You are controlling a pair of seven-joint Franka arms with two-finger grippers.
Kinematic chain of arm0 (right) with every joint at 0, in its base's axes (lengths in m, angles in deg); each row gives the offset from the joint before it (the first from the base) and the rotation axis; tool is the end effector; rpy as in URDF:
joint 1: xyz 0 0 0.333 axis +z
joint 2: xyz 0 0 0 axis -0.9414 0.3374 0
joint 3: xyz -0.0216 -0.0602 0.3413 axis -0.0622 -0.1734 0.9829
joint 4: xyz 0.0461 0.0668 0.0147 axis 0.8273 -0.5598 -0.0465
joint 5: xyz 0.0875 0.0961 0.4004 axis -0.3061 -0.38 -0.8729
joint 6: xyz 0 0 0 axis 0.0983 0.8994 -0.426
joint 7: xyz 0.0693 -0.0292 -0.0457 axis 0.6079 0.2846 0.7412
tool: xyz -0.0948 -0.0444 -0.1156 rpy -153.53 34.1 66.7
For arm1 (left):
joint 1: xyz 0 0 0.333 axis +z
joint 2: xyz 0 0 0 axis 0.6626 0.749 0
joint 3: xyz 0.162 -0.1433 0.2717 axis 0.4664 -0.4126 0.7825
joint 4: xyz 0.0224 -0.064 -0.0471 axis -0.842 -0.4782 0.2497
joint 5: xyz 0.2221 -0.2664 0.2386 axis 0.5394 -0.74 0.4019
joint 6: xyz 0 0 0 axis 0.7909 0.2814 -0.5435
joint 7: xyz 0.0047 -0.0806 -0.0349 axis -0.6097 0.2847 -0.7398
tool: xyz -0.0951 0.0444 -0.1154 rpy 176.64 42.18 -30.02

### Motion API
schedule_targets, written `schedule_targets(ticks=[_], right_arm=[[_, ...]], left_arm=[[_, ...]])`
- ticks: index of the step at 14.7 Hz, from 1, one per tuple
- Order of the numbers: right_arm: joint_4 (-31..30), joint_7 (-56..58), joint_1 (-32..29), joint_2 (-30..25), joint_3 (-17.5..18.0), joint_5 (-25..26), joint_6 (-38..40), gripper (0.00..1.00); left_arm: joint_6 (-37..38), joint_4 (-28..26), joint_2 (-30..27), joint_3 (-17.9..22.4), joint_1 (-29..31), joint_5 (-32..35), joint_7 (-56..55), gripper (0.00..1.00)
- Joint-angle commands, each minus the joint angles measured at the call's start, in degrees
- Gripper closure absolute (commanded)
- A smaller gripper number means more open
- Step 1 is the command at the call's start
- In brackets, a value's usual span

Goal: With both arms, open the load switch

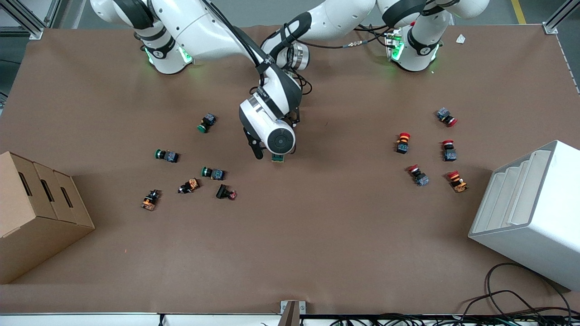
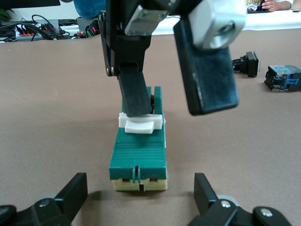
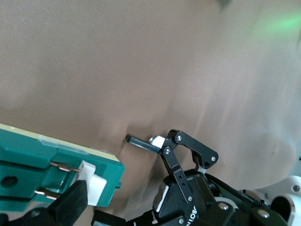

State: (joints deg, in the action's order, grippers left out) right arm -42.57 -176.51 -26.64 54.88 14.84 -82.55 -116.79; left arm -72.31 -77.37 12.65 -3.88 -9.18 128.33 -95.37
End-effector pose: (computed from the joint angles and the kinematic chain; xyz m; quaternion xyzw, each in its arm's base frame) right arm 0.4678 0.5054 0.1725 0.8039 -0.5234 -0.1973 0.2022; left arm 0.2538 -0.6030 0.0447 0.8470 -0.0375 0.5301 0.0116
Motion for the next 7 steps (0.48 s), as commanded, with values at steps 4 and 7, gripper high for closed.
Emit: schedule_targets(ticks=[4,7], right_arm=[[1.8,11.4,-5.7,-2.6,-0.5,7.3,2.0,0.0],[1.4,26.3,-11.5,-6.0,-0.6,12.9,2.7,0.0]], left_arm=[[-0.5,0.1,1.8,0.0,-0.5,0.1,-0.1,0.01],[-0.5,0.4,1.0,-0.2,-0.4,-1.2,1.0,0.0]])
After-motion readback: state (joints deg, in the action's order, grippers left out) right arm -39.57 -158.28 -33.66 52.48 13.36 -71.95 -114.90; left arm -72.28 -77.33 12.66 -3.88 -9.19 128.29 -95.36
